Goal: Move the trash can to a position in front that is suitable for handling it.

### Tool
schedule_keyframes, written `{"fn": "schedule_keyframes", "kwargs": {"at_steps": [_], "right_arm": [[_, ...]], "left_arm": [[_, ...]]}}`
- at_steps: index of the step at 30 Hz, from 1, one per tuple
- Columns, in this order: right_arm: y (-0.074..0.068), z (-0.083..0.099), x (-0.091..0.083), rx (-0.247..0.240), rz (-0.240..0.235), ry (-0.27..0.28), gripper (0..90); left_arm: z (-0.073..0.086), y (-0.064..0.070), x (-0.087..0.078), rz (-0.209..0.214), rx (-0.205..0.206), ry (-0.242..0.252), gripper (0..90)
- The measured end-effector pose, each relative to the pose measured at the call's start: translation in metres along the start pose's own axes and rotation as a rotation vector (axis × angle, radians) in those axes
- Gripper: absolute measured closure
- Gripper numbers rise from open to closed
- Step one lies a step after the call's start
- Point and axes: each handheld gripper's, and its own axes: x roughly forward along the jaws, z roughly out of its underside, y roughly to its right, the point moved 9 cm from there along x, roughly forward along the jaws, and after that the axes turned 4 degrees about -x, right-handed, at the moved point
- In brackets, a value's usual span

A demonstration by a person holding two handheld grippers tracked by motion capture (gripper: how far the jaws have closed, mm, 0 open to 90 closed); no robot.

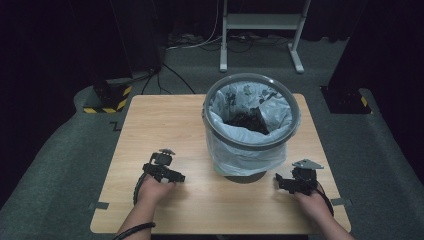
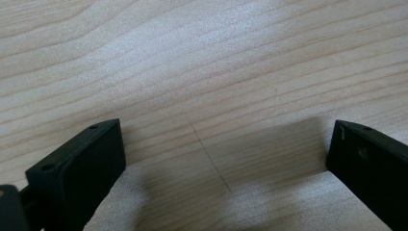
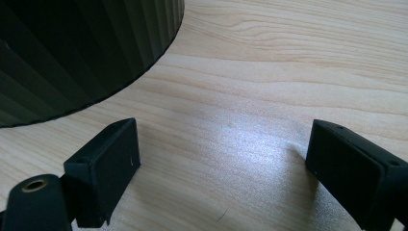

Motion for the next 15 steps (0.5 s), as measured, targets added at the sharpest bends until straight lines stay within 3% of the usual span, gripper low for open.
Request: {"fn": "schedule_keyframes", "kwargs": {"at_steps": [3,9,10,11,13,15], "right_arm": [[0.000,0.000,0.000,-0.007,-0.003,0.000,11.3],[-0.002,-0.001,0.001,-0.003,-0.012,-0.004,10.8],[-0.002,-0.001,0.001,-0.003,-0.014,-0.004,10.8],[-0.002,-0.001,0.001,-0.004,-0.015,-0.004,10.8],[-0.002,-0.001,0.001,-0.004,-0.016,-0.003,10.7],[-0.002,-0.001,0.001,-0.001,-0.015,-0.005,10.8]], "left_arm": [[0.000,-0.001,0.000,-0.010,-0.013,-0.035,0.0],[0.005,-0.005,-0.003,-0.020,-0.052,-0.221,1.0],[0.006,-0.005,-0.004,-0.018,-0.073,-0.243,2.7],[0.005,-0.009,-0.007,-0.022,-0.046,-0.270,6.4],[0.003,-0.009,-0.013,-0.017,-0.060,-0.282,21.9],[0.002,-0.008,-0.018,0.020,-0.057,-0.302,22.3]]}}
